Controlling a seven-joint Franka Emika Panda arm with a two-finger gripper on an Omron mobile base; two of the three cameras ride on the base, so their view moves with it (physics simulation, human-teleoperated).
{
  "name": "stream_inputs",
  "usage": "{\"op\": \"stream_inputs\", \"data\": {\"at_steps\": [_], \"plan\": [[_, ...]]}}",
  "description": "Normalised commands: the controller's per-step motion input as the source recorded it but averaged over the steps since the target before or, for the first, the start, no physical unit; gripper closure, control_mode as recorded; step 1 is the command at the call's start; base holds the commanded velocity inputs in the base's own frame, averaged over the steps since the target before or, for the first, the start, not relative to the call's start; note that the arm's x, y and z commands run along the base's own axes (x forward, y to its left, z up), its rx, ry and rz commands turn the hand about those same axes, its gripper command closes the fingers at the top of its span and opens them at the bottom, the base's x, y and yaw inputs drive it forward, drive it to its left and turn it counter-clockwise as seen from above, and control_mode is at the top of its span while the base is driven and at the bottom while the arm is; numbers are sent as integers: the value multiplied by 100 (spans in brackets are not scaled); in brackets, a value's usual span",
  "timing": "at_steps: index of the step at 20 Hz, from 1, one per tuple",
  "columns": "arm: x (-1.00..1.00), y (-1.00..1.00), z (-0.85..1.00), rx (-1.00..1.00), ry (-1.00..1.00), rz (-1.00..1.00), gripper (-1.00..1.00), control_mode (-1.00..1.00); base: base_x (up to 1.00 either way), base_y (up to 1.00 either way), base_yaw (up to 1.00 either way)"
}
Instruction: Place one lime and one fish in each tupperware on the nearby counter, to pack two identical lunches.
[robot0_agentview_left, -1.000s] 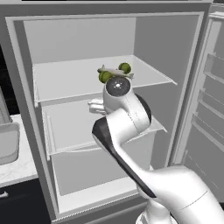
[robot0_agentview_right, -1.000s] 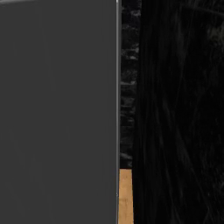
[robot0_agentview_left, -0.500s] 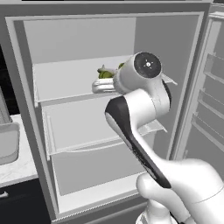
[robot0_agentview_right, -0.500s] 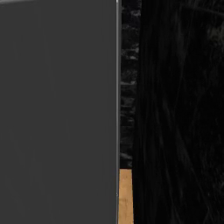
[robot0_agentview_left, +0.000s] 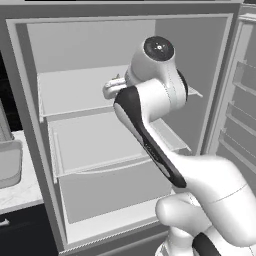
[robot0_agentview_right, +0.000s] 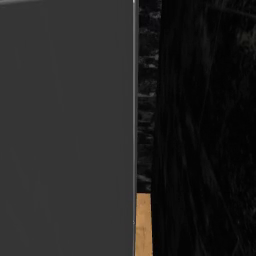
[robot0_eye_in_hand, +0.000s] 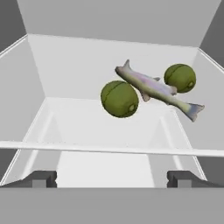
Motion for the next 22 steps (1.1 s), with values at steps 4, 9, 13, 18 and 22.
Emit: {"op": "stream_inputs", "data": {"at_steps": [4, 9, 13, 18, 22], "plan": [[95, -12, -12, 0, 0, 0, -100, -100, 0, 0, 0], [100, 0, -11, 0, 3, -1, -100, -100, 0, 0, 0], [61, 1, -27, 0, 4, -2, -100, -100, 0, 0, 0], [45, 10, -32, 0, 4, -1, -100, -100, 0, 0, 0], [-5, 7, -31, 0, 9, 0, -100, -100, 0, 0, 0]]}}
